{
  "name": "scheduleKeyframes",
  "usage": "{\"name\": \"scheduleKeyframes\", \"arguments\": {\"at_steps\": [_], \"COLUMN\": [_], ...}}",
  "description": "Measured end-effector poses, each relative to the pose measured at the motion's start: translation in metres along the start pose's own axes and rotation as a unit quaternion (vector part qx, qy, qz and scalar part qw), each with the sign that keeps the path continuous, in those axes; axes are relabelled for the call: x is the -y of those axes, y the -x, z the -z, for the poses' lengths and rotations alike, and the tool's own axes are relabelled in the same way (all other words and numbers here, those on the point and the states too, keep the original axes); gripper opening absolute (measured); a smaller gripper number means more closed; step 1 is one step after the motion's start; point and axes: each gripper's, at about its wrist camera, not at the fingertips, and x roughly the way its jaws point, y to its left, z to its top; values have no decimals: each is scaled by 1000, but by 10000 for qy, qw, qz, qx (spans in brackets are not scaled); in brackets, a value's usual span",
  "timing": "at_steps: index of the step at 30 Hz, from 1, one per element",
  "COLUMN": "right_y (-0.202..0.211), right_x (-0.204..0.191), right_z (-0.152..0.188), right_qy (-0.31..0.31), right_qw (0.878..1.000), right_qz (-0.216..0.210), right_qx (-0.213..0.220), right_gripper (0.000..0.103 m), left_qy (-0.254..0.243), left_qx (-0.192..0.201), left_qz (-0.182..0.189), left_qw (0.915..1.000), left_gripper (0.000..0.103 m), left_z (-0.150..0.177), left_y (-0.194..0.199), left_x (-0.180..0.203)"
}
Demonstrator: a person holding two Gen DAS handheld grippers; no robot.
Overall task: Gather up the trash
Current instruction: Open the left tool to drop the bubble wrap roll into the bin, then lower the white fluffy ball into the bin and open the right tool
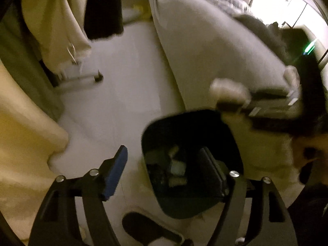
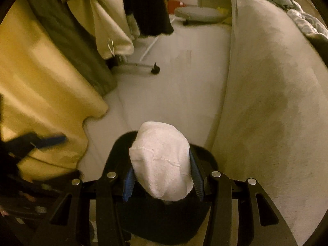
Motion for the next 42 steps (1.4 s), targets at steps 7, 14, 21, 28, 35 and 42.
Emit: {"name": "scheduleKeyframes", "arguments": {"at_steps": [7, 14, 21, 28, 35, 42], "right_y": [-42, -73, -101, -113, -100, -60], "right_x": [-11, -20, -19, -16, -15, -19], "right_z": [10, 26, 52, 71, 75, 66], "right_qy": [122, 285, 331, 314, 171, 247], "right_qw": [9987, 9956, 9904, 9876, 9901, 9960], "right_qz": [116, 239, 409, 433, 490, 343], "right_qx": [-479, -862, -1278, -1474, -1306, -792], "right_gripper": [48, 48, 48, 53, 84, 99], "left_qy": [118, 93, -45, -91, -53, 69], "left_qx": [781, 1420, 2056, 2535, 2993, 3279], "left_qz": [-108, -79, -215, -146, -154, -11], "left_qw": [9968, 9898, 9784, 9672, 9540, 9447], "left_gripper": [89, 97, 99, 99, 100, 100], "left_z": [-11, -17, -23, -27, -35, -55], "left_y": [42, 81, 119, 142, 166, 182], "left_x": [-15, -20, -15, -3, 6, 27]}}
